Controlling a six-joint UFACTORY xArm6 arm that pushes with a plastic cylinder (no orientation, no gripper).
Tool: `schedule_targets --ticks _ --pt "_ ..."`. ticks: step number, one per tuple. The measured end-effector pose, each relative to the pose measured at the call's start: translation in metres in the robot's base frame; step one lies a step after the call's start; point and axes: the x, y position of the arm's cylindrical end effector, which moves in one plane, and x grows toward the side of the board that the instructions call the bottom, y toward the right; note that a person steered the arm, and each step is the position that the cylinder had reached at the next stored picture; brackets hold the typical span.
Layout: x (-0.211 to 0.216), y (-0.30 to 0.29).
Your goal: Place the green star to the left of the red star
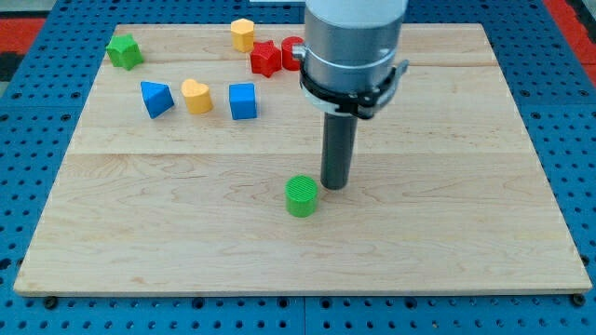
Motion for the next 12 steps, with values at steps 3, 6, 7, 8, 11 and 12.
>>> schedule_targets --ticks 3,6,7,8,11,12 --pt "0.031 -0.034" --pt "0.002 -0.173" --pt "-0.016 -0.239" --pt "-0.057 -0.290" --pt "-0.136 -0.335" --pt "-0.186 -0.335"
